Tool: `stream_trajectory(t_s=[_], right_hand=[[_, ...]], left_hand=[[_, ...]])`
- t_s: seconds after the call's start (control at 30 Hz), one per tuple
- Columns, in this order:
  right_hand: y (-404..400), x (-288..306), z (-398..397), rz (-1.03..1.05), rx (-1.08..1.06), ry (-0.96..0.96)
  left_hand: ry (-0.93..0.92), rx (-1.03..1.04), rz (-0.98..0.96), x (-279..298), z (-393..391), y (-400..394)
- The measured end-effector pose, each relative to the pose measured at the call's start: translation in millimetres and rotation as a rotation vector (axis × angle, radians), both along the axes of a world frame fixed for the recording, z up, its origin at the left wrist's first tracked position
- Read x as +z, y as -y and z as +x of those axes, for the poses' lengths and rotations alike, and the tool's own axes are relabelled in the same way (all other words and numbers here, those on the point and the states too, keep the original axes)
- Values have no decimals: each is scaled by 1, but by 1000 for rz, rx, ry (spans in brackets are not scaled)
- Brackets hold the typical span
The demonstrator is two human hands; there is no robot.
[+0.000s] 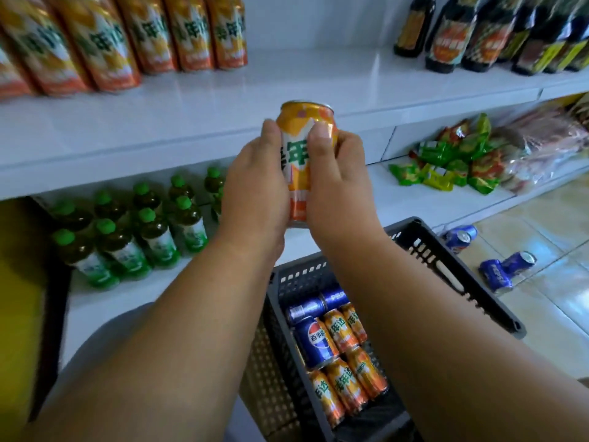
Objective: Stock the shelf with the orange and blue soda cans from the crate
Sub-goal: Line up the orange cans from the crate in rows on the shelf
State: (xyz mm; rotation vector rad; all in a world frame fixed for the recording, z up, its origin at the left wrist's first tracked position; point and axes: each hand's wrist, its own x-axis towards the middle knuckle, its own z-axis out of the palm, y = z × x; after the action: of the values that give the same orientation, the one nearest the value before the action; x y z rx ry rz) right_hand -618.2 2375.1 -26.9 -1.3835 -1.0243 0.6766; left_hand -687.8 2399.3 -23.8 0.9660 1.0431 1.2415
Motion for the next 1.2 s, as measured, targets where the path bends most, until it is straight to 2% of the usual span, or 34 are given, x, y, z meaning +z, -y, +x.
stream_trajectory(t_s=[0.13, 0.27, 0.4, 0.53, 0.6, 0.7, 0.87, 1.03, 1.2], right_hand=[[-22, 12, -24, 59, 39, 168], [-54, 29, -41, 50, 267, 98], [-97, 48, -53, 10, 420, 215], [-139, 48, -67, 21, 552, 182], [-158, 42, -75, 16, 543, 216], [-185, 36, -82, 25, 463, 281], [-224, 36, -87, 25, 416, 359], [-247, 36, -89, -13, 406, 405], [-245, 29, -93, -35, 267, 451]], left_hand=[[-86, 155, 149, 15, -26, -19], [-147, 279, 258, 29, -59, -43], [-119, 372, 252, 33, -90, -69], [-42, 411, 214, 32, -111, -95], [97, 442, 141, 32, -116, -108], [456, 448, -10, 33, -123, -125], [829, 448, -67, 28, -124, -139], [946, 467, -156, 25, -120, -144], [977, 491, -185, 25, -120, -146]])
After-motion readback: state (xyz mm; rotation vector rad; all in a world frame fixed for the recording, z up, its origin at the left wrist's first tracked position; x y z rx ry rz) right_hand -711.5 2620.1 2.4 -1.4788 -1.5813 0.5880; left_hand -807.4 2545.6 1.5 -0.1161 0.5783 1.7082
